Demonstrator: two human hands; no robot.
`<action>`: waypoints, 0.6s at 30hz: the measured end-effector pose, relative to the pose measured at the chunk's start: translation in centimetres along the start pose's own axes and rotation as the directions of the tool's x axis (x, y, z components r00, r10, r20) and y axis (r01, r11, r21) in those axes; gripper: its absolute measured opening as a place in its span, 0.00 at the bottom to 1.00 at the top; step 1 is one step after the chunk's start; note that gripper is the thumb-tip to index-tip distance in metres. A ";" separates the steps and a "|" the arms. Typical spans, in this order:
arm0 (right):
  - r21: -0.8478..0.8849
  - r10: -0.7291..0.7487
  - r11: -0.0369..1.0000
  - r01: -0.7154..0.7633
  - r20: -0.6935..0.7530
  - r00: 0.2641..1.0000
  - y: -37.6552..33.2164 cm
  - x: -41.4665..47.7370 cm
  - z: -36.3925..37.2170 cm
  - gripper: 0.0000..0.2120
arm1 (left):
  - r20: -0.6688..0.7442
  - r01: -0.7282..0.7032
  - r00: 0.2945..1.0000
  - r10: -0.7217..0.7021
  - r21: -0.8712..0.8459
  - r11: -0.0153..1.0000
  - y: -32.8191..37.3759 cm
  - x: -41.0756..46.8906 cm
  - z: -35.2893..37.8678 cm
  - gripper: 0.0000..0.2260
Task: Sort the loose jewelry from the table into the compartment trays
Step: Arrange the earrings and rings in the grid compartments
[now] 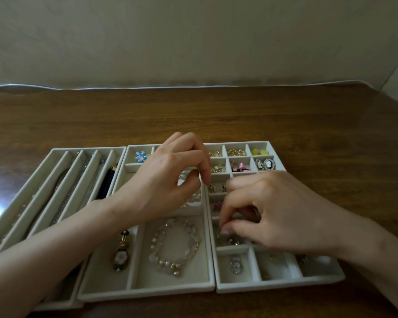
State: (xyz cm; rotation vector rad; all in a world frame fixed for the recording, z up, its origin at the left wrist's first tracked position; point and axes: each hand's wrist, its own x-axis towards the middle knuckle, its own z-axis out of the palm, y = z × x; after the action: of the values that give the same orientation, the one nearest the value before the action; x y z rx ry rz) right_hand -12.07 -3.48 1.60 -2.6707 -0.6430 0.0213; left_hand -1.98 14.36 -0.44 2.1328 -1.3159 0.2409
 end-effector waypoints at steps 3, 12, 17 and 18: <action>0.064 -0.007 0.998 0.004 0.043 0.999 0.3 -0.1 -0.4 0.01 | 0.002 -0.001 1.000 0.001 0.001 1.000 0.0 0.0 0.0 0.09; -0.110 -0.139 0.984 0.140 0.017 0.990 -0.1 0.0 0.1 0.03 | 0.007 -0.009 1.000 0.009 -0.001 1.000 0.2 0.0 0.0 0.09; -0.133 -0.173 0.977 0.168 -0.026 0.985 0.1 0.0 0.1 0.01 | 0.016 -0.012 1.000 0.012 0.002 1.000 0.1 0.0 0.0 0.09; -0.108 -0.160 0.982 0.155 -0.037 0.986 0.2 -0.1 -0.2 0.01 | 0.019 -0.009 1.000 0.009 0.002 1.000 0.1 0.0 0.0 0.09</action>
State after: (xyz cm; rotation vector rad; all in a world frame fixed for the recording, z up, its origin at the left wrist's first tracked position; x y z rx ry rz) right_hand -12.05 -3.78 1.71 -2.7020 -0.8605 -0.1198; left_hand -2.12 14.35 -0.38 2.1363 -1.3374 0.2265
